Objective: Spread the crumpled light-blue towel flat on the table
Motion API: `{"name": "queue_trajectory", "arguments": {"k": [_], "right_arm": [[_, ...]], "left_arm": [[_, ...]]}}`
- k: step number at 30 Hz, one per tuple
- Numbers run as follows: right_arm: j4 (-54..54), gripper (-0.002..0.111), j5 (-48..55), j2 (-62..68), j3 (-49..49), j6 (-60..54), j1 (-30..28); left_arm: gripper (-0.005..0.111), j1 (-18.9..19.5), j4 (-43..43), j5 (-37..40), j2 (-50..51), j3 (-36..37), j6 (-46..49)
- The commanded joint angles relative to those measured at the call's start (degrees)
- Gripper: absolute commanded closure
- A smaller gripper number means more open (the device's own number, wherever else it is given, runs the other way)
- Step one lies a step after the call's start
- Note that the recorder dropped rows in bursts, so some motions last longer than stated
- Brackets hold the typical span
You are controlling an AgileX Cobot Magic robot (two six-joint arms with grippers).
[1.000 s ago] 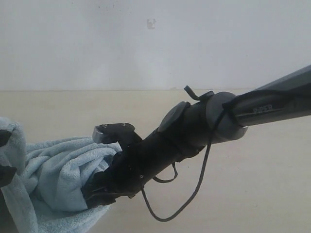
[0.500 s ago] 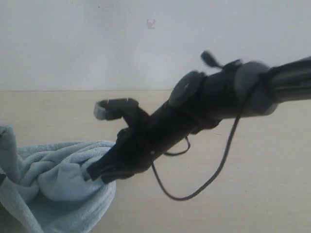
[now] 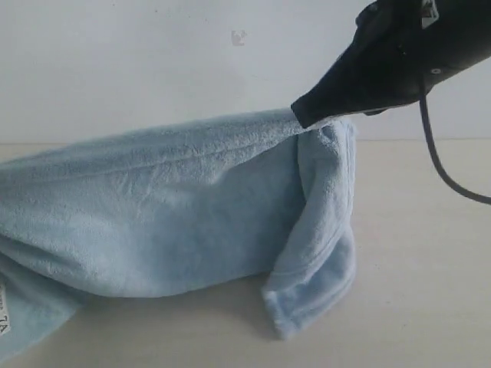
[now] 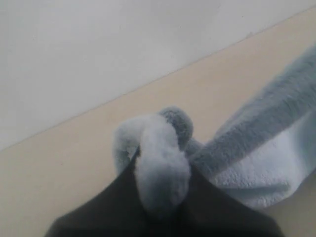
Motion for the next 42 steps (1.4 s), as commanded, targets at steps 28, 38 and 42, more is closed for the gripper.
{"name": "queue_trajectory", "arguments": {"k": [28, 38, 42], "right_arm": [[12.51, 0.050, -10.29, 30.96, -1.17, -3.72, -9.66], [63.75, 0.050, -4.60, 38.99, -4.62, -55.60, -17.81], [64.82, 0.050, -4.91, 42.59, -4.62, -58.59, -17.81]], "left_arm": [[0.103, 0.19, 9.25, -10.60, 17.51, 3.51, -4.89], [0.103, 0.19, 7.42, -14.08, 17.51, 3.59, -4.89], [0.103, 0.19, 7.30, -14.08, 17.51, 3.59, -4.89]]}}
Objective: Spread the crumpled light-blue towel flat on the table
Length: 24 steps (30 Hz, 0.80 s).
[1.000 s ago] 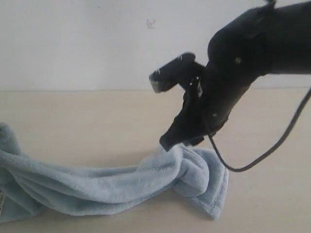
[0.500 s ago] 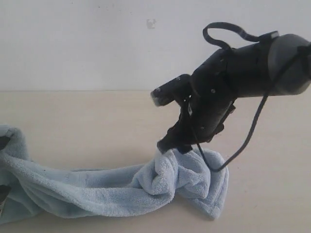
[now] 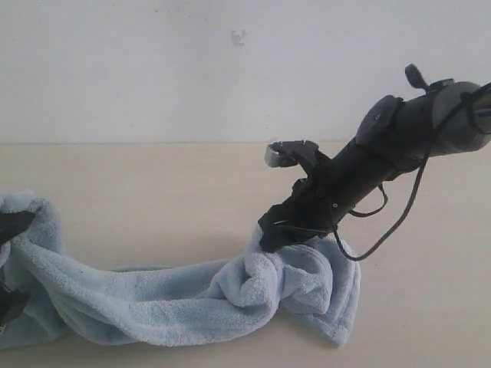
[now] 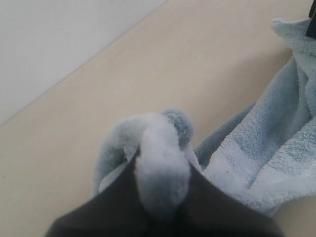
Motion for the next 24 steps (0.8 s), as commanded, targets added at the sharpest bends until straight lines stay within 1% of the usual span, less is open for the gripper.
{"name": "queue_trajectory", "arguments": {"k": [1, 3, 4, 6, 8, 9, 11, 12, 14, 16, 18, 20, 24], "right_arm": [[1.69, 0.051, -0.53, 1.69, -0.25, -2.64, -0.46], [3.45, 0.055, -0.92, 1.54, -0.25, -2.64, -0.46], [4.35, 0.062, -0.92, 1.29, -0.25, -2.52, -0.46], [4.91, 0.080, -0.73, 0.42, -0.25, -1.58, -0.46], [4.91, 0.103, 0.09, -1.13, -0.25, 1.49, -0.46], [4.91, 0.108, 0.58, -2.19, -0.25, 3.34, -0.46], [4.27, 0.108, 2.22, -4.95, -0.25, 6.25, -0.46], [3.55, 0.108, 2.96, -6.30, -0.25, 6.36, -0.46], [0.75, 0.108, 4.98, -10.16, -0.25, 6.79, -0.46], [-4.06, 0.108, 7.12, -14.06, -0.25, 9.39, -0.46], [-11.82, 0.108, 9.55, -18.66, -0.25, 14.21, -0.46], [-18.33, 0.108, 10.57, -23.31, 0.18, 19.04, -0.46], [-29.40, 0.108, 10.97, -31.59, 1.73, 27.50, -0.46]], "left_arm": [[0.103, 0.19, -0.49, -0.78, 0.15, 0.26, -0.69], [0.103, 0.19, -0.51, -1.02, 0.15, 0.26, -0.69], [0.103, 0.19, -0.51, -1.02, 0.15, 0.26, -0.69], [0.103, 0.19, -0.51, -1.02, 0.15, 0.26, -0.69], [0.103, 0.19, -0.51, -0.68, 0.15, 0.26, -0.69], [0.103, 0.19, -0.51, -0.27, 0.15, 0.26, -0.69], [0.103, 0.19, -0.51, 1.21, 0.15, 0.26, -1.55], [0.103, 0.19, -0.51, 2.34, 0.15, 0.16, -3.13], [0.103, 0.19, 2.34, 5.55, 0.15, -0.27, -8.06], [0.103, 0.19, 4.10, 10.84, 0.15, -1.72, -13.10], [0.103, 0.19, 5.09, 15.18, 0.15, -3.02, -14.69], [0.103, 0.19, 5.09, 16.72, 0.15, -3.81, -14.78], [0.103, 0.19, 4.98, 16.71, 0.15, -3.95, -14.78]]}}
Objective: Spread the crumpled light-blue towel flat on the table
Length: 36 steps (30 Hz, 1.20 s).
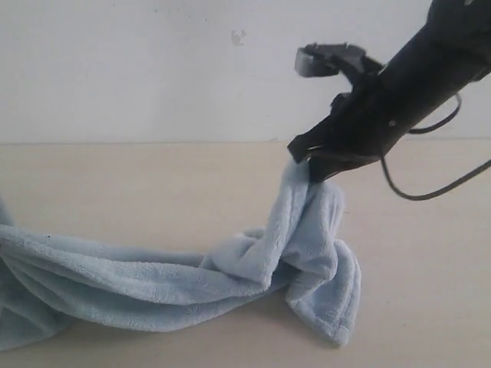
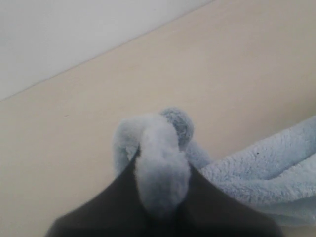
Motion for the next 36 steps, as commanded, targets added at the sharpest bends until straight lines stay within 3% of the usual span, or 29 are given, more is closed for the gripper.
{"name": "queue_trajectory", "arguments": {"k": [1, 9, 15, 21, 24, 27, 31, 36], "right_arm": [[-12.52, 0.108, 1.69, -9.23, 1.69, 9.11, -0.38], [-22.66, 0.108, 4.37, -24.41, 6.65, 19.01, -0.38], [-22.68, 0.108, -2.11, -33.67, 10.20, 19.86, -0.38], [-28.56, 0.108, -8.28, -29.15, 15.60, 19.17, -0.38], [-33.35, 0.108, -8.71, -22.69, 17.17, 24.93, -0.38], [-37.34, 0.108, -5.33, -17.49, 17.20, 30.54, -0.38], [-37.46, 0.108, 1.55, -16.12, 17.20, 30.53, -0.38], [-37.46, 0.108, 3.20, -15.75, 17.20, 29.53, -0.38]], "left_arm": [[0.103, 0.19, 0.53, 1.34, 0.15, -0.53, -1.08], [0.103, 0.19, 0.42, -1.01, -6.90, -1.04, -2.41], [0.103, 0.19, 5.65, -1.55, -13.99, 0.15, -3.34], [0.103, 0.19, 17.86, -2.77, -9.03, 3.98, -11.98], [0.103, 0.19, 18.56, -0.96, -4.13, 4.37, -12.11], [0.103, 0.19, 16.31, 1.83, -1.48, 4.22, -12.11], [0.103, 0.19, 5.23, 3.12, -3.26, 2.10, -11.23], [0.103, 0.19, -6.83, 0.72, -4.28, 1.81, 3.87]]}}
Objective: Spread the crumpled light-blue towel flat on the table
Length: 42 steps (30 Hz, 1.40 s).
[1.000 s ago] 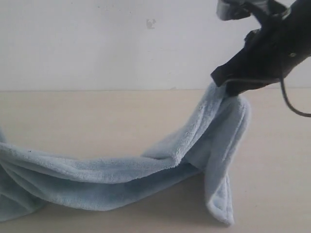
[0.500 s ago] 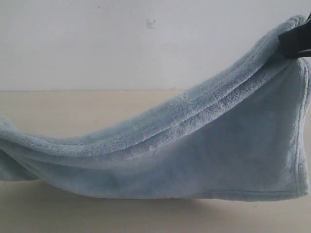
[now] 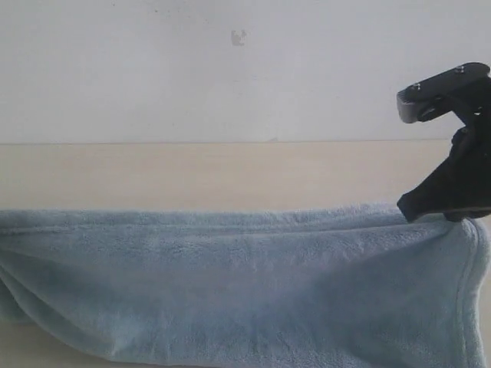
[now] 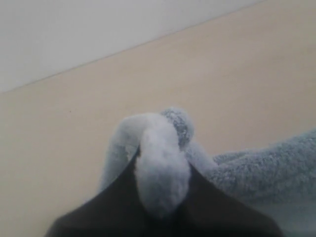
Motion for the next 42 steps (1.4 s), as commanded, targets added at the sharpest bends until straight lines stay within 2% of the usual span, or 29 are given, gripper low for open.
{"name": "queue_trajectory", "arguments": {"k": [1, 7, 14, 16, 21, 25, 28, 32, 35, 37, 38, 39, 40, 41, 42], "right_arm": [[-0.93, 0.108, -1.05, 0.66, -0.02, -0.58, -0.38], [-0.79, 0.108, -1.75, 7.34, 1.45, -0.84, -0.38], [10.09, 0.108, 2.35, 15.51, 4.38, -8.59, -0.38], [12.36, 0.108, 2.58, 15.79, 4.38, -10.45, -0.38], [14.55, 0.108, 3.66, 15.82, 4.38, -11.85, -0.21], [17.90, 0.107, 5.93, 15.82, 4.38, -17.18, 2.30], [24.79, 0.101, 7.86, 15.82, 4.38, -24.09, 4.65], [27.92, 0.094, 10.26, 15.82, 4.38, -28.38, 8.60], [27.92, 0.083, 10.15, 15.92, 4.38, -28.38, 11.41], [27.69, 0.071, 10.27, 15.92, 4.38, -28.38, 12.88], [26.68, 0.059, 8.92, 15.92, 4.38, -28.46, 13.38], [25.03, 0.051, 5.93, 15.92, 4.38, -26.49, 13.38], [22.32, 0.050, 4.43, 15.92, 4.28, -24.20, 13.38], [15.28, 0.050, 2.85, 15.92, 3.56, -16.86, 13.38], [10.42, 0.050, 2.57, 15.92, 2.98, -11.59, 13.38]], "left_arm": [[0.103, 0.19, -10.69, 0.04, 0.45, -0.73, 11.01], [0.103, 0.19, -16.78, 4.12, 9.35, -1.05, 17.24], [0.103, 0.19, -39.34, 5.16, 17.44, -1.05, 39.55], [0.103, 0.19, -42.93, 5.13, 18.43, -1.05, 44.85], [0.103, 0.19, -45.11, 4.15, 19.04, -1.05, 46.51], [0.101, 0.19, -45.49, 3.44, 19.04, -1.05, 48.53], [0.091, 0.08, -51.59, 0.93, 19.04, -1.05, 53.80], [0.076, 0.08, -68.78, -1.93, 19.12, -1.05, 71.19], [0.065, 0.08, -78.95, -1.41, 19.82, -0.94, 80.72], [0.059, 0.08, -83.31, -0.39, 20.75, -0.94, 85.59], [0.054, 0.08, -86.16, -0.68, 21.85, -0.94, 90.01], [0.051, 0.08, -86.94, -3.78, 22.02, -0.94, 92.56], [0.050, 0.08, -86.53, -6.24, 21.87, -1.06, 92.77], [0.050, 0.08, -85.29, -10.36, 21.16, -2.32, 92.77], [0.050, 0.08, -84.73, -10.87, 20.56, -3.08, 92.77]]}}
